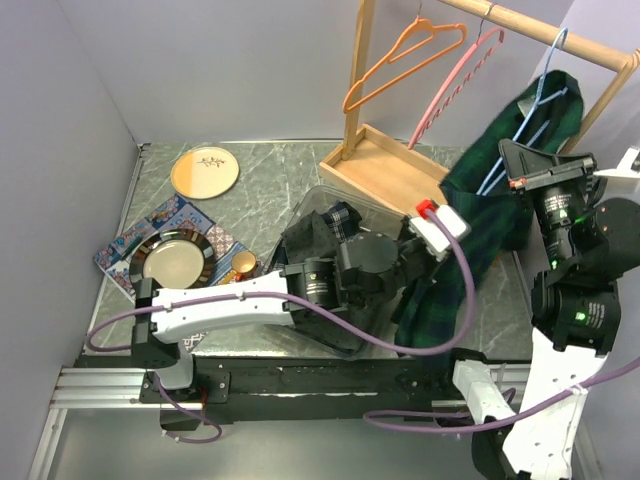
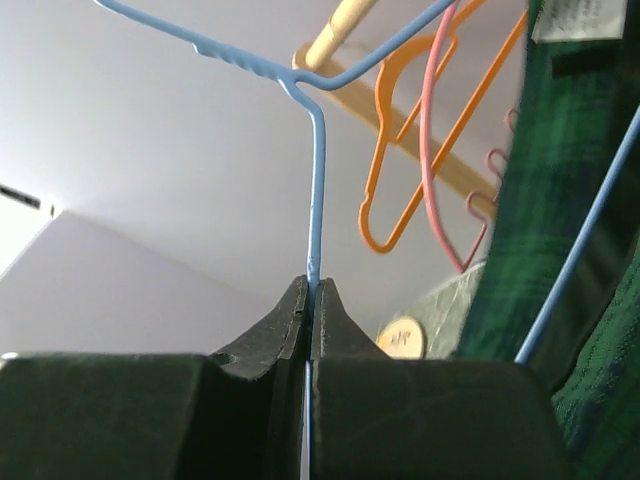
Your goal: Remove the skirt from the hanger
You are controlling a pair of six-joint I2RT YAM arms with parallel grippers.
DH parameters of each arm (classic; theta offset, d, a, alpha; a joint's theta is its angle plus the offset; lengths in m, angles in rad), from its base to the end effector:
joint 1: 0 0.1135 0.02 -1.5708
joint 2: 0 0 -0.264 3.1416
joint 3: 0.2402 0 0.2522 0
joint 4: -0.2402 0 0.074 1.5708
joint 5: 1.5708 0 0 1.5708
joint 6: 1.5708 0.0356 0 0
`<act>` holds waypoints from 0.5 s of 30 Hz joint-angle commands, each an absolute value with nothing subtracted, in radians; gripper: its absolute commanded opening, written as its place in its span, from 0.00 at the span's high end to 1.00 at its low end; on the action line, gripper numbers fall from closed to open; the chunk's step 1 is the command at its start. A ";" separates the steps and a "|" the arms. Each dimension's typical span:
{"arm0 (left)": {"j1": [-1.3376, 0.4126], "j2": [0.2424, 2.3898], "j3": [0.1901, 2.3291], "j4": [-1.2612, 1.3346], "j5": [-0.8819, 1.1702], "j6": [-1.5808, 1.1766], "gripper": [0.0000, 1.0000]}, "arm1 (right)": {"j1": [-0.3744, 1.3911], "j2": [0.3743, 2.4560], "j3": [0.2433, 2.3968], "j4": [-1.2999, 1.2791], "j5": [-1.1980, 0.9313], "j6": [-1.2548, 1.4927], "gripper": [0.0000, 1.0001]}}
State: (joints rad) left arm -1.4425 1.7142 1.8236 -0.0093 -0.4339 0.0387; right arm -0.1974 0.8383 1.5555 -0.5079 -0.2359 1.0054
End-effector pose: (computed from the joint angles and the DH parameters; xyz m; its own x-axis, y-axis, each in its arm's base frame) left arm 0.0661 -0.3952 0.4718 0.0455 -0.0785 -0.9959 0.8452 0.5344 -0.0035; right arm 0.0947 -0.0104 0.5386 0.0809 0.8211 -0.5651 -0.1900 0.5692 0.7999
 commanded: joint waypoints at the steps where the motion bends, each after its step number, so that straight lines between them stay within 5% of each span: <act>1: -1.450 1.590 1.700 -0.068 -0.486 -0.054 0.99 | -0.192 0.890 1.727 -0.322 -0.201 1.038 1.00; 4: -1.450 1.520 1.619 -0.046 -0.505 -0.083 0.99 | -0.193 0.911 1.805 -0.327 -0.193 1.043 1.00; 6: -1.448 1.479 1.579 -0.032 -0.499 -0.089 0.91 | -0.192 0.914 1.806 -0.308 -0.212 1.064 1.00; 9: -1.448 1.447 1.556 -0.035 -0.489 -0.087 0.99 | -0.193 0.905 1.776 -0.278 -0.221 1.091 1.00; 15: -1.448 1.370 1.537 -0.113 -0.710 -0.071 0.99 | -0.193 0.925 1.802 -0.259 -0.273 1.150 1.00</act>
